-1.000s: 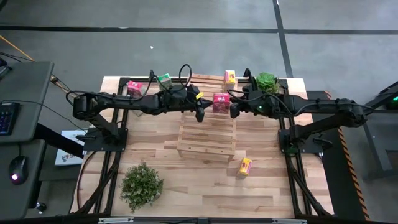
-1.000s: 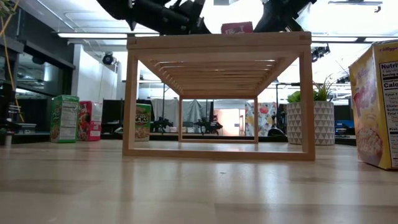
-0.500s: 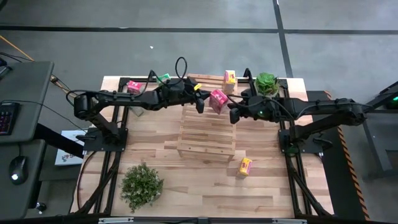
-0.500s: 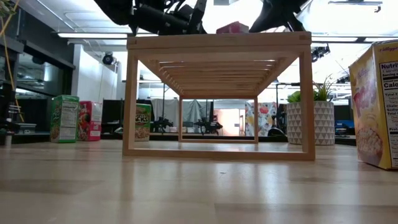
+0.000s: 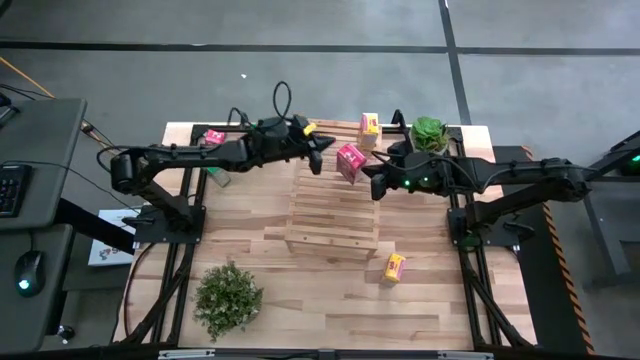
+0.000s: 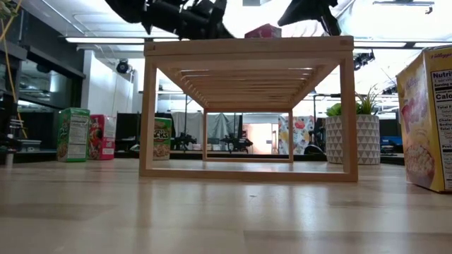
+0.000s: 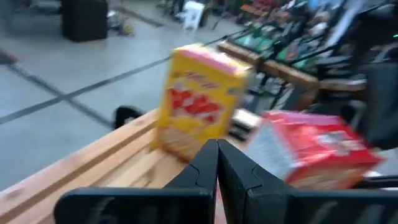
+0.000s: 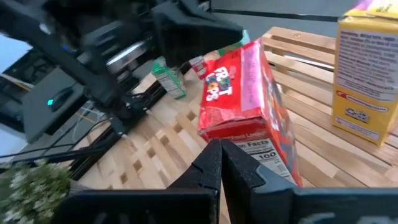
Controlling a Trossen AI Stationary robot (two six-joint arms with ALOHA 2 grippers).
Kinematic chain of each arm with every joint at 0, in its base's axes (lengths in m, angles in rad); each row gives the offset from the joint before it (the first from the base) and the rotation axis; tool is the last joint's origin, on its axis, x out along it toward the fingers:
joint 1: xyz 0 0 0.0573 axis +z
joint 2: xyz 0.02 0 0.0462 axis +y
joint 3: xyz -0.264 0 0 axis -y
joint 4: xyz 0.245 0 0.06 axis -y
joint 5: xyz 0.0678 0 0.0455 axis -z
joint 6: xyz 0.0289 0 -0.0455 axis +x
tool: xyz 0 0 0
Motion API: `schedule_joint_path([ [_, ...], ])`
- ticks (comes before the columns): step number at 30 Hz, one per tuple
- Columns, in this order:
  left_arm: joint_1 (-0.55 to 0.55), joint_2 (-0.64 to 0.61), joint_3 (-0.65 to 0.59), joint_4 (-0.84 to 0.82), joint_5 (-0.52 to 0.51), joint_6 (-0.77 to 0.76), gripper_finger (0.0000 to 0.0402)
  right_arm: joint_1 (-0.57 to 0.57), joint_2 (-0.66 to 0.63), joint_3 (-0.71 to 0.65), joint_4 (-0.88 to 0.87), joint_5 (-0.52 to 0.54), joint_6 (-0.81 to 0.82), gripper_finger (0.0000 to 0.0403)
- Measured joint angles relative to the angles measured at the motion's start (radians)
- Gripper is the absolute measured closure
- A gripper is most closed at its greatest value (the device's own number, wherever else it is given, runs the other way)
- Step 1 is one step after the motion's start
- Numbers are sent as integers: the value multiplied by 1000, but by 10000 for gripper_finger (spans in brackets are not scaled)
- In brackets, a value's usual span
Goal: Stack cereal on shelf
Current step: Put the right red cereal box on the shelf
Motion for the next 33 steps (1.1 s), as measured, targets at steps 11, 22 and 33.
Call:
schedule_joint_path([
  [11,71,-166,-2,-279,71,15,401,-7,-113,0,-47,35,-22,403],
  [22,-136,-40,-11,-150,63,-19,401,-154,-25,1,-100,-10,-48,403],
  [33,-110,105,-6,-85,31,-72,401,-171,52,2,-95,-123,-34,403],
])
